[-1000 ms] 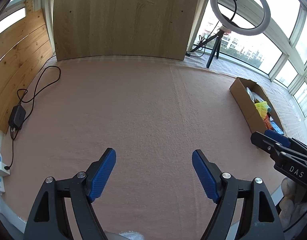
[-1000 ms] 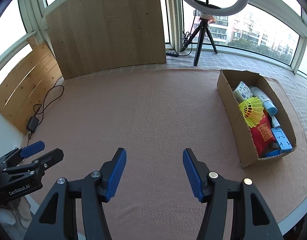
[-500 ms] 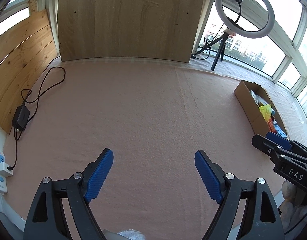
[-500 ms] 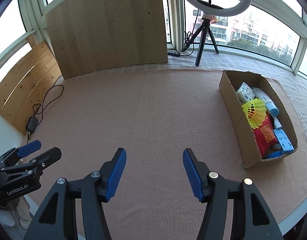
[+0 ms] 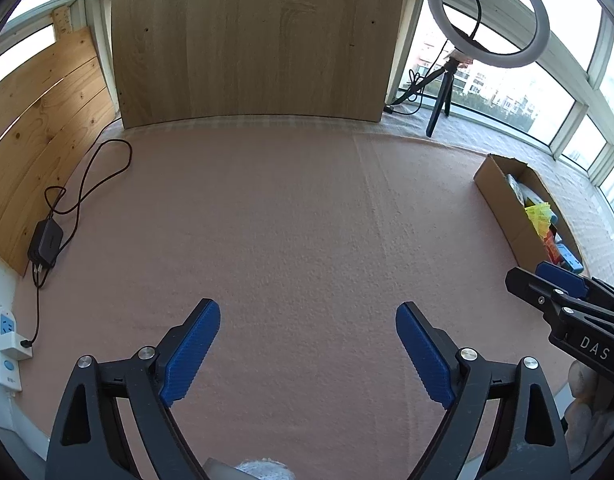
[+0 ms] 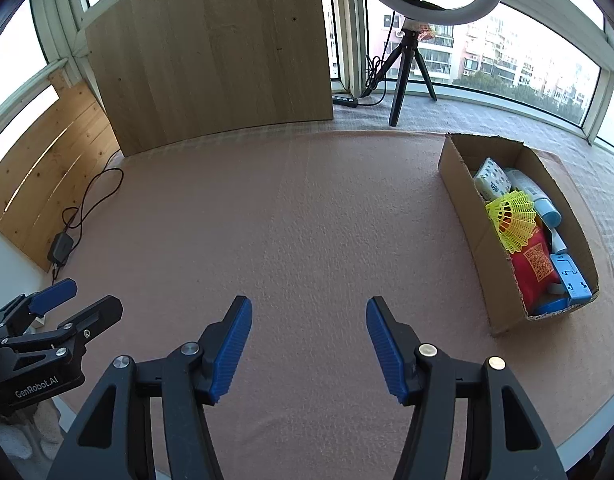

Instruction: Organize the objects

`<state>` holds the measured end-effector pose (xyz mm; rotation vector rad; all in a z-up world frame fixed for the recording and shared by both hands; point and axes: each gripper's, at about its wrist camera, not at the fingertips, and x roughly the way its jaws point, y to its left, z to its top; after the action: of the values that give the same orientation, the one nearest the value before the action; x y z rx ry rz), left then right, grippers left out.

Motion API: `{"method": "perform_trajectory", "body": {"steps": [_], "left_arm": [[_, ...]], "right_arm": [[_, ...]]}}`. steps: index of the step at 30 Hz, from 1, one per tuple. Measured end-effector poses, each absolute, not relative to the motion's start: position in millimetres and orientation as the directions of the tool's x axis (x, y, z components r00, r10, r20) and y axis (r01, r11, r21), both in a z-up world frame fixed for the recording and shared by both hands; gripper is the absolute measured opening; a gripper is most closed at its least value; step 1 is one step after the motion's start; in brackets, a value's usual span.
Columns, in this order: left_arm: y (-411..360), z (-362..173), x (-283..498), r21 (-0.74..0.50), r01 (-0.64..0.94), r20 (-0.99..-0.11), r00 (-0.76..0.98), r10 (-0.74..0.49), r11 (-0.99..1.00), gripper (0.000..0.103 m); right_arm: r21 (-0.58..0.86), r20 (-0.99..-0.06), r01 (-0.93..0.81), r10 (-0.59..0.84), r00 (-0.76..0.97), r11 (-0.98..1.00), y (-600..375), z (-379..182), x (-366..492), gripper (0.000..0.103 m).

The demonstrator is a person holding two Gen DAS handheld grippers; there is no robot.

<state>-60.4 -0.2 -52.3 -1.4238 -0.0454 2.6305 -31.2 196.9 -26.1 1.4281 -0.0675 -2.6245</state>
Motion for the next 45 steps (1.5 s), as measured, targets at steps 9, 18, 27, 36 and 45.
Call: {"method": "perform_trajectory", "body": {"steps": [9,18,27,36,45], "left_arm": [[2.0,-54.2,-61.6,-0.095,-0.122,-0.831,-0.536,0.146,-0.988,0.093],[3.2,-54.5,-62.7,-0.093,-0.133,-0.833,-0.532,0.150,-0.987,0.093],[3.2,-54.8,-64.8,-0.092,-0.139,-0.834,-0.530,0.153,-0.986,0.093],[4.1,-54.8,-65.1,-0.092,-0.139,-0.834,-0.530,0.152,-0.986,0.093],[2.3,-55.2,-65.8,-0.093,-0.141,-0.834,-0.529,0.154,-0.986,0.093]], "right_arm": [[0.116,-0.836,0.106,-0.154,-0.527,-0.988,199.1,-28.6,-33.1,0.056],[0.118,-0.838,0.106,-0.156,-0.523,-0.987,199.2,-29.9,-33.5,0.056],[0.121,-0.839,0.105,-0.158,-0.520,-0.987,200.3,-31.0,-33.7,0.056],[0.125,-0.842,0.104,-0.161,-0.515,-0.987,201.8,-32.7,-34.2,0.057],[0.124,-0.847,0.106,-0.161,-0.507,-0.987,200.5,-34.7,-35.0,0.057]]}}
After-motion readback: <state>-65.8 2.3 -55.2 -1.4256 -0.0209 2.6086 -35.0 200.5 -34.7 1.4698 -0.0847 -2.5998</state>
